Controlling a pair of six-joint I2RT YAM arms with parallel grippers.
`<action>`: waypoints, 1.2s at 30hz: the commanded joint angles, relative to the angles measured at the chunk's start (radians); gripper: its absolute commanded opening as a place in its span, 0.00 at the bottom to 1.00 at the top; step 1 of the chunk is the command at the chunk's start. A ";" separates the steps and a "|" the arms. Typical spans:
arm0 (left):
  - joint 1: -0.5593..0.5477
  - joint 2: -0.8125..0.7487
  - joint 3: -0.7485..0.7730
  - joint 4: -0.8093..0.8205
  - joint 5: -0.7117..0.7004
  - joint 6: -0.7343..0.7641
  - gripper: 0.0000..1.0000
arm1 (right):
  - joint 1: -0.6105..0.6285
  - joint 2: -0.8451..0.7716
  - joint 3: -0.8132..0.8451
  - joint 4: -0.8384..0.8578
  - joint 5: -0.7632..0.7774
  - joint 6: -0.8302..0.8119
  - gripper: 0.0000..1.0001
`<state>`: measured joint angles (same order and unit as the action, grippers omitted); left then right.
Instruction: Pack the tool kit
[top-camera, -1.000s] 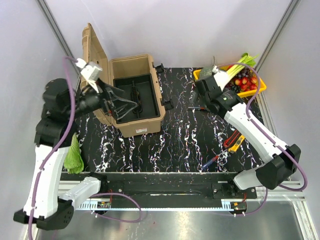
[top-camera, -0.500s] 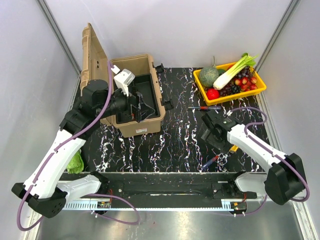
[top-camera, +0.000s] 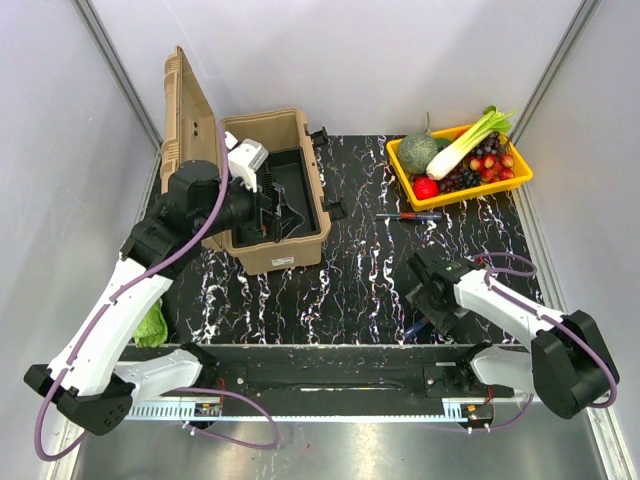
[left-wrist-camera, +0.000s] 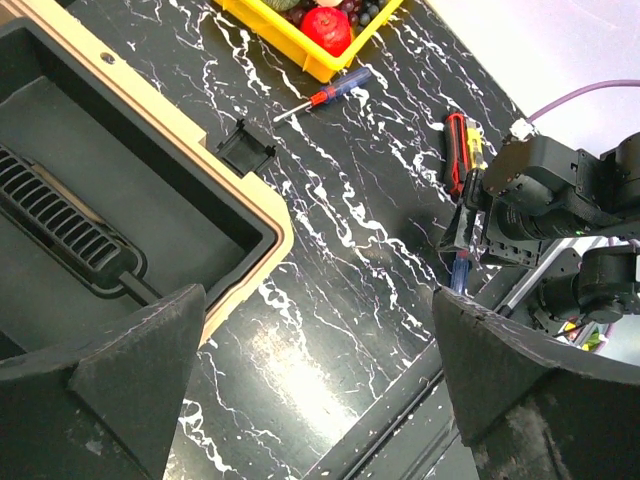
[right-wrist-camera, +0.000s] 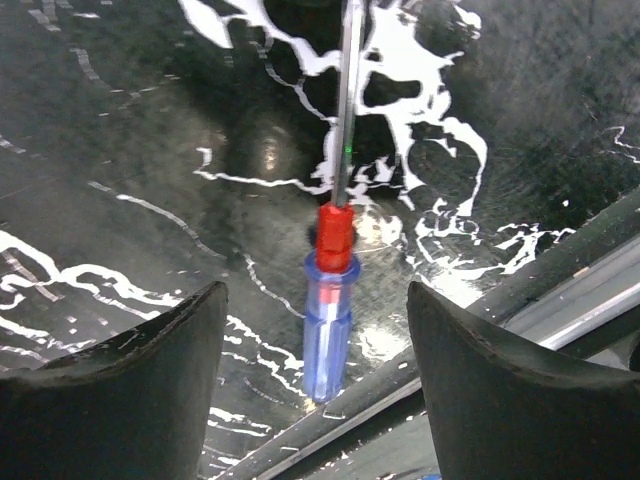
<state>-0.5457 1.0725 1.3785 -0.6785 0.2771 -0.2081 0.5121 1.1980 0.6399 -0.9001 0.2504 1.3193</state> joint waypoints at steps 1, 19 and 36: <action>-0.003 -0.032 -0.001 -0.004 -0.003 0.038 0.99 | -0.006 -0.015 -0.040 0.032 -0.022 0.110 0.75; -0.003 -0.106 0.053 0.020 -0.019 0.108 0.99 | -0.006 -0.014 0.013 0.038 0.070 0.124 0.00; -0.003 -0.170 0.159 -0.023 -0.182 0.164 0.99 | 0.029 0.093 0.680 0.255 0.149 -0.470 0.00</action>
<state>-0.5457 0.9298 1.4807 -0.7170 0.1684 -0.0662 0.5175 1.2179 1.1687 -0.8623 0.4103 1.1267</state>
